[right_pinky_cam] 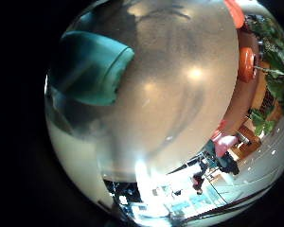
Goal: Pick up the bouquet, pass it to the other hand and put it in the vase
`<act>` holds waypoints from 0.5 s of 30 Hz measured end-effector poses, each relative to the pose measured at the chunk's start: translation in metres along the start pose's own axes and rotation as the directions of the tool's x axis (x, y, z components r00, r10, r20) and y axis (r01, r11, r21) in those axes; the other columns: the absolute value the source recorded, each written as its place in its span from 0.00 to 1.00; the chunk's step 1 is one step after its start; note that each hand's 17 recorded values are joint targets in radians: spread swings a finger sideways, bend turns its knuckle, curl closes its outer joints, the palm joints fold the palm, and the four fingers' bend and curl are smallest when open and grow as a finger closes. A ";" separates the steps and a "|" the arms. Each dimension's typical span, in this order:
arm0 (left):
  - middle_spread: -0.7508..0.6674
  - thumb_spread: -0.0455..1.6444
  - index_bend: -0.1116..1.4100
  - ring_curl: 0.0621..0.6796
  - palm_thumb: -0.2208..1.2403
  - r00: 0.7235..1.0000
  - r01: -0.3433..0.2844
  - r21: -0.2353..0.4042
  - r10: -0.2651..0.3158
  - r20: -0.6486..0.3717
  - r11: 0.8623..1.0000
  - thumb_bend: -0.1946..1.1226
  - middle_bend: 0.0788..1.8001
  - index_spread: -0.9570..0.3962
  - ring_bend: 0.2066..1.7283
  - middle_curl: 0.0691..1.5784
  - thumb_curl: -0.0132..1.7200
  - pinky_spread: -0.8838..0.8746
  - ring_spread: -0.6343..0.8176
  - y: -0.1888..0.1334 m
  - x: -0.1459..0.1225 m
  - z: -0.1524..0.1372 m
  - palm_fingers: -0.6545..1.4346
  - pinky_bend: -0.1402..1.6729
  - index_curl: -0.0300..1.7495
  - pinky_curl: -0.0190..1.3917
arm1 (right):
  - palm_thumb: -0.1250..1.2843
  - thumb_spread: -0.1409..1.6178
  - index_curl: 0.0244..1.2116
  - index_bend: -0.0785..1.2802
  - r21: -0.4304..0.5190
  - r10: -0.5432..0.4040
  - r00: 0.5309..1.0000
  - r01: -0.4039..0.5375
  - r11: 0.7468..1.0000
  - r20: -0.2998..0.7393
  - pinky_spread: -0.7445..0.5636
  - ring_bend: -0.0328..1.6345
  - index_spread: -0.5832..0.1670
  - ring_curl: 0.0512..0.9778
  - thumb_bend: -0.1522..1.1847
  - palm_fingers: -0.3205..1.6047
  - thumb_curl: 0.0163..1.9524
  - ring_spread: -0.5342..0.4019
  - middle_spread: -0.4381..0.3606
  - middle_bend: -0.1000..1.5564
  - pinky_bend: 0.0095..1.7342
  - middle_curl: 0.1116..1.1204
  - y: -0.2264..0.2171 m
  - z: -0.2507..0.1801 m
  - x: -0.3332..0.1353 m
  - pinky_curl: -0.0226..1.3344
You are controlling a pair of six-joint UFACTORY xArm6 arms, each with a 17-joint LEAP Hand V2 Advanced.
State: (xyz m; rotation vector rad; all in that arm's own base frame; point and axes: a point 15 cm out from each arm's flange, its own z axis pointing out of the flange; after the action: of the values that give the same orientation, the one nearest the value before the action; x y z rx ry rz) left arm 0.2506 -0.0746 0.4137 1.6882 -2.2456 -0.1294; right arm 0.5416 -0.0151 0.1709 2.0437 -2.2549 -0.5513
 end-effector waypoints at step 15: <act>0.89 0.69 0.18 0.25 0.36 1.000 -0.001 0.012 0.002 -0.022 1.000 0.13 0.06 0.76 0.16 0.15 0.19 0.85 0.89 -0.023 -0.001 0.002 0.31 0.18 0.18 0.23 | 0.92 0.57 0.70 0.92 0.280 -0.120 0.983 0.079 0.957 0.135 0.42 0.89 0.44 0.65 0.19 0.76 0.41 0.35 0.39 0.88 0.81 0.65 0.076 -0.178 -0.020 0.48</act>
State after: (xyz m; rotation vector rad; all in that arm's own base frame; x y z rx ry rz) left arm 0.2718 -0.0811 0.4056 1.6858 -2.2362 -0.0972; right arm 0.5197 -0.0312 0.3641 2.3292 -2.4447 -0.4341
